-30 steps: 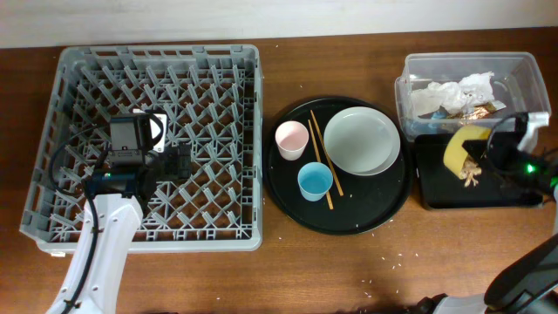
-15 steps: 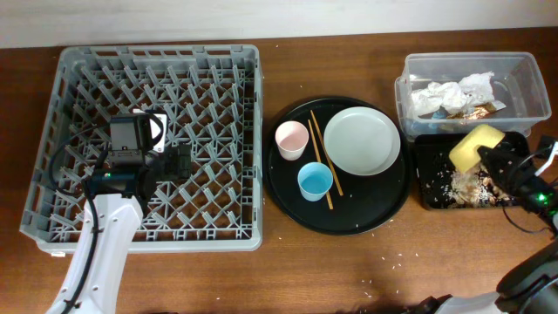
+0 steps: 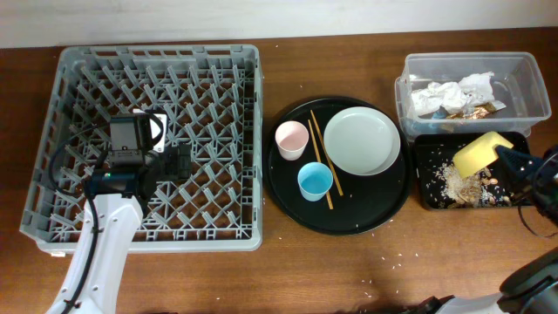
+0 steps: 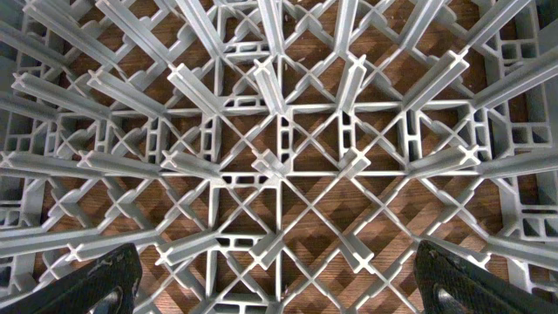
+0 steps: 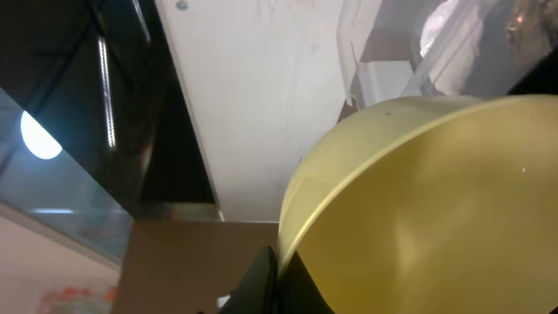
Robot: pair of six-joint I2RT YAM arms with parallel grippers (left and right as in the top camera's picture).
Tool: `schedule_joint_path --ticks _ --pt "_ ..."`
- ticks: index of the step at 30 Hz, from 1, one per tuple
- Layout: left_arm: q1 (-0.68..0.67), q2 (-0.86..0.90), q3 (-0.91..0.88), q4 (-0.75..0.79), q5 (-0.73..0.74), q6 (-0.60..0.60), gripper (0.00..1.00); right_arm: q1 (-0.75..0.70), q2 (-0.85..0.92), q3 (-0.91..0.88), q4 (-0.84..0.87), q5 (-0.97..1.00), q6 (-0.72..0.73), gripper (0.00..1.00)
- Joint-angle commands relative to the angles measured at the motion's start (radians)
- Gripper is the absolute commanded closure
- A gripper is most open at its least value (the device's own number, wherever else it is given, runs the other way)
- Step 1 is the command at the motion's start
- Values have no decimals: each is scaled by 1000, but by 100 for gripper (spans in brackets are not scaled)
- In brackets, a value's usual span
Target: Sort waste into correct bins and load items into the dishwasher rack
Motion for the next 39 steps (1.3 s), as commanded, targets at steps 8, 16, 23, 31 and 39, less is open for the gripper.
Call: schedule_joint_path --ticks 8,16,23,31,39 --pt "5 3 15 3 -7 16 1 -2 -10 -3 131 -35 184 96" --pt "5 3 15 3 -7 16 1 237 -394 -3 123 -25 144 96" --pt "5 3 15 3 -7 16 1 685 -607 -2 -107 592 54 96" --pt "5 3 15 3 -7 16 1 1134 -545 -2 -406 1455 -44 95" --pt "5 3 15 3 -7 16 1 1342 -254 -2 -426 1464 -40 96"
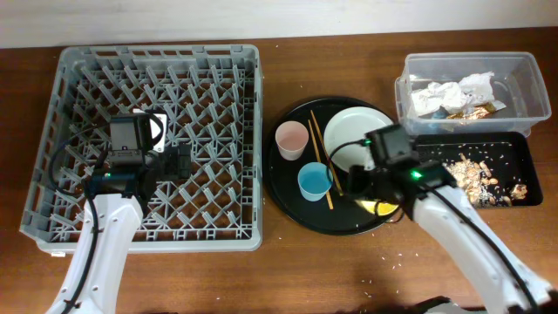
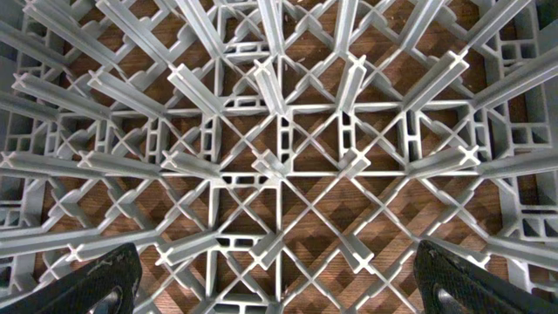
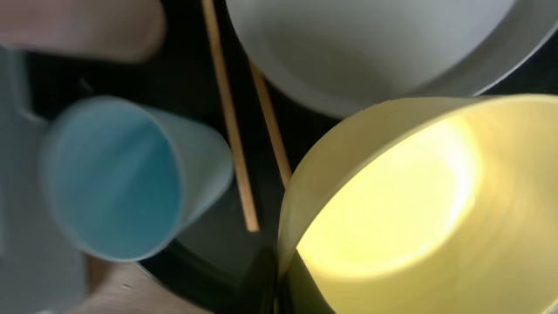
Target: Sort waste into correct bins and load items into the dishwasher rack
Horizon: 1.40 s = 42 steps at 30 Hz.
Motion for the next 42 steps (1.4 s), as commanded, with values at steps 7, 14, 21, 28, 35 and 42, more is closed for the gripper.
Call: schedule_joint_path --ticks 7,14,21,28,35,42 --pt "5 3 14 2 -6 16 1 66 86 1 -33 14 -7 48" --pt "5 3 14 2 6 16 1 14 85 240 -167 -45 0 40" --pt "5 3 14 -20 423 16 1 8 105 352 -145 -89 -4 32" --pt "5 3 31 127 687 -205 5 -19 124 376 -131 -101 -4 26" --pt "-31 3 216 7 652 -229 9 -111 124 404 -134 -148 -13 23" --pt "-362 48 296 -10 291 -394 11 -306 122 600 -285 -148 -72 20"
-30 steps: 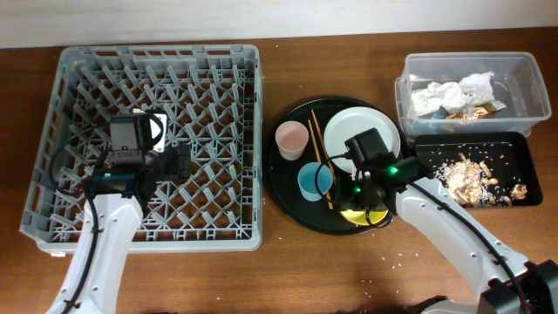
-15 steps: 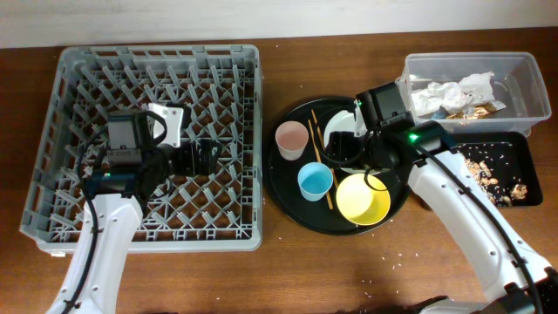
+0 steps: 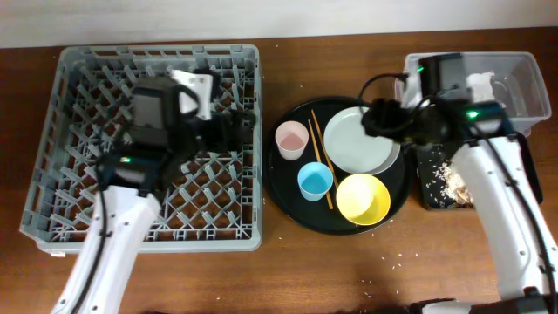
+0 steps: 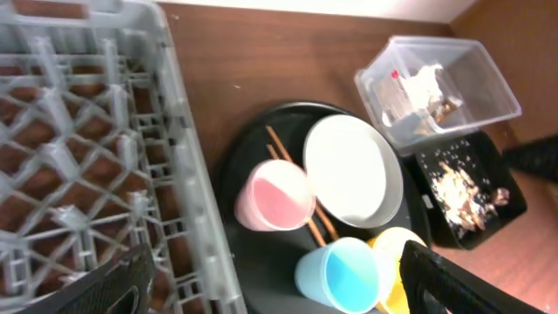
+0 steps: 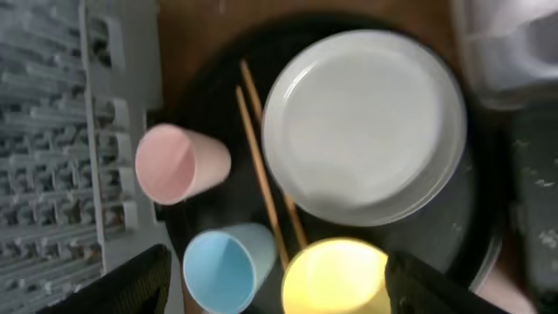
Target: Sort waste into correct bins and load items into the dishwasher rack
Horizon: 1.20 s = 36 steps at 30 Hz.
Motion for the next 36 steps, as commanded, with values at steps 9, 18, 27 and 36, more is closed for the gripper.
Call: schedule_joint_path --ticks 9,18,27,36 --pt "-288 280 28 3 -261 -246 21 -100 -7 66 -94 22 -52 19" --pt "-423 413 27 -2 -261 -253 44 -100 -7 64 -119 32 -53 19" --pt "-423 505 27 -15 -261 -253 61 -99 -6 64 -149 32 -68 19" --pt "-291 394 63 -23 264 -137 99 -104 12 -37 -147 -272 -227 15"
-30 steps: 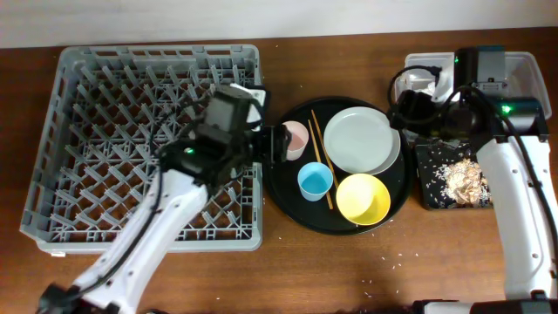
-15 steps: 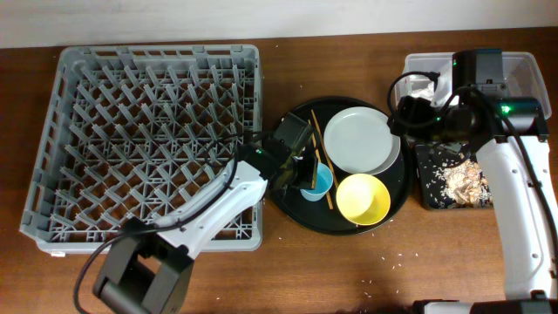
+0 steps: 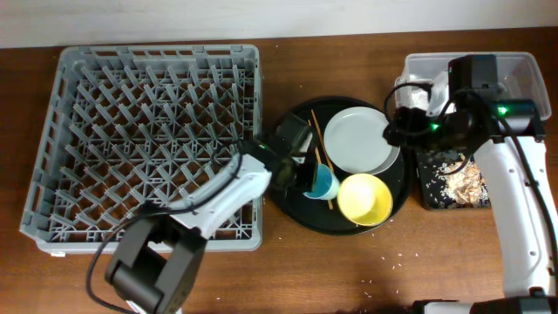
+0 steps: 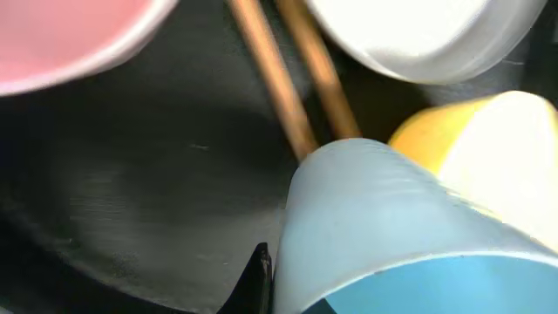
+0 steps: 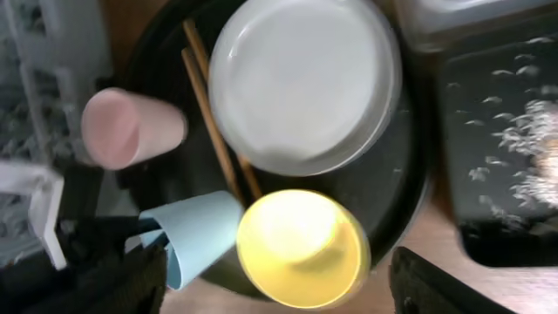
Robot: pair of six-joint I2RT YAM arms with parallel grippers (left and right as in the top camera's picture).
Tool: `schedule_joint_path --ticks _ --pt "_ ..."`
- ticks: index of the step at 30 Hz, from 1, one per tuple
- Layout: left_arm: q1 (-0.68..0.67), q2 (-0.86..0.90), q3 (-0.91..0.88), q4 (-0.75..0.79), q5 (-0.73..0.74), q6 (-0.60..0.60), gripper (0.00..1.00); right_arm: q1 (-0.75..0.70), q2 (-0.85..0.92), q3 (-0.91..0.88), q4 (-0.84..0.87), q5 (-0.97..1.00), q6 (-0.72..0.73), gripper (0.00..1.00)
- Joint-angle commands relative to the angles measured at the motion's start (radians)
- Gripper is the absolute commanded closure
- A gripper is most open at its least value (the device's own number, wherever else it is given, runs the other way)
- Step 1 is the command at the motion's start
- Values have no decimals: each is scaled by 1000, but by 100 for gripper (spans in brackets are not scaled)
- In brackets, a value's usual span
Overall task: Sort waste into correct bins and load items into the dishwasher rack
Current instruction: 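Grasp the blue cup with the left gripper and lift it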
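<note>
A blue cup point(image 4: 384, 227) stands tilted on the round black tray point(image 3: 349, 225), with my left gripper point(image 4: 270, 283) shut on its rim. From overhead the left gripper point(image 3: 307, 179) reaches in from the rack side. An empty yellow bowl point(image 3: 364, 199) stands to the right of the cup. Farther back on the tray are a white plate point(image 5: 301, 83), a pink cup point(image 5: 131, 126) and two chopsticks point(image 5: 214, 131). My right gripper point(image 3: 403, 122) hangs open above the tray's right edge, holding nothing. The grey dish rack point(image 3: 148, 139) on the left holds nothing.
At the right stand a clear bin point(image 3: 471, 83) with crumpled paper waste and a black bin point(image 3: 458, 179) with food scraps. Bare wooden table lies in front of the tray and rack.
My left gripper was open over the rack's right edge; now it is down on the tray, shut on the blue cup, which is tilted. The right gripper has stayed open, shifted slightly right.
First my right gripper held the yellow bowl tipped over the black scrap bin, while the left hung open over the rack. Then the bowl was at the tray's front, still held. Later it stood released there. Now the left gripper grips the blue cup.
</note>
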Motion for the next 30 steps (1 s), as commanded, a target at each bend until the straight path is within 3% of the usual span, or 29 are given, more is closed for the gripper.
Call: schedule_joint_path --ticks 1,4,9,15,19,23,25,30 --pt "156 -122 32 6 501 123 99 -16 21 -61 46 -352 -194 13" --pt "311 -129 30 21 863 184 99 -60 45 -102 129 -719 -370 11" --pt "400 -129 30 127 1138 183 99 -18 112 -108 304 -1034 -455 11" --pt "400 -129 30 126 1141 183 99 124 156 -108 423 -1093 -455 12" --pt "400 -129 30 127 1141 183 99 154 157 -108 423 -1085 -455 22" --pt "412 -129 30 128 1141 183 99 154 157 -108 417 -1088 -455 21" --pt "438 -129 30 146 1142 163 99 158 157 -108 418 -1086 -455 12" --pt "450 -129 30 150 1159 156 99 204 158 -108 431 -1031 -455 11"
